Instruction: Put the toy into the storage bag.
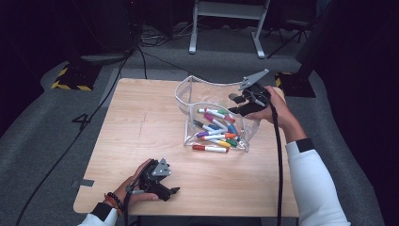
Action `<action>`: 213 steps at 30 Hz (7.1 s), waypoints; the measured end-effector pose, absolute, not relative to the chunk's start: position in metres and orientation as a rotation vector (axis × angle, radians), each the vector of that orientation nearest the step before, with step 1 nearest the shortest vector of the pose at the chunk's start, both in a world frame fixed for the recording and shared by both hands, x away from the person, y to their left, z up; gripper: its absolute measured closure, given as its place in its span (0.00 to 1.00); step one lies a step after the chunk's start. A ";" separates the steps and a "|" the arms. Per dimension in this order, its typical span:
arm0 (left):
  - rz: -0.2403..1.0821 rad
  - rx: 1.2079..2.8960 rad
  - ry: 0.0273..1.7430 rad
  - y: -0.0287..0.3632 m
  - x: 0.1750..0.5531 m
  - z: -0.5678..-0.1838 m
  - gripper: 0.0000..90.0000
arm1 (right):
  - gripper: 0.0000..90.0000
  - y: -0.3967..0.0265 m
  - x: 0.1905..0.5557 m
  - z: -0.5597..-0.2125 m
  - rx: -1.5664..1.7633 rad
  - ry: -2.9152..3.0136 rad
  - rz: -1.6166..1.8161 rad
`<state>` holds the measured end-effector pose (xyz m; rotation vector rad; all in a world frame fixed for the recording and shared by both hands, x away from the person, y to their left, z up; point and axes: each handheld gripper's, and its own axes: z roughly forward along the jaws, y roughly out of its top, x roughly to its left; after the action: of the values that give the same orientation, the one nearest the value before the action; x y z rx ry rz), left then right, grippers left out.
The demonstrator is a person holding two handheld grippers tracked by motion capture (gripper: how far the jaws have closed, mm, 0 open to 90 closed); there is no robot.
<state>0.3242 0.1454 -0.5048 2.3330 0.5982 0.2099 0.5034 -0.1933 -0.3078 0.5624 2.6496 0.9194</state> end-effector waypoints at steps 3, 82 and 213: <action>0.209 2.333 0.597 0.145 0.324 -0.505 0.08 | 0.46 -0.203 0.494 -0.297 0.592 2.555 1.022; 0.212 2.333 0.599 0.146 0.323 -0.505 0.08 | 0.39 -0.109 0.425 -0.498 0.552 2.597 1.165; 0.212 2.334 0.598 0.146 0.323 -0.505 0.08 | 0.83 -0.172 0.518 -0.315 0.614 2.581 0.882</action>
<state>0.3229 0.1460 -0.5047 2.3345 0.5977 0.2124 0.5183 -0.1721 -0.3146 0.6137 2.5812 0.8816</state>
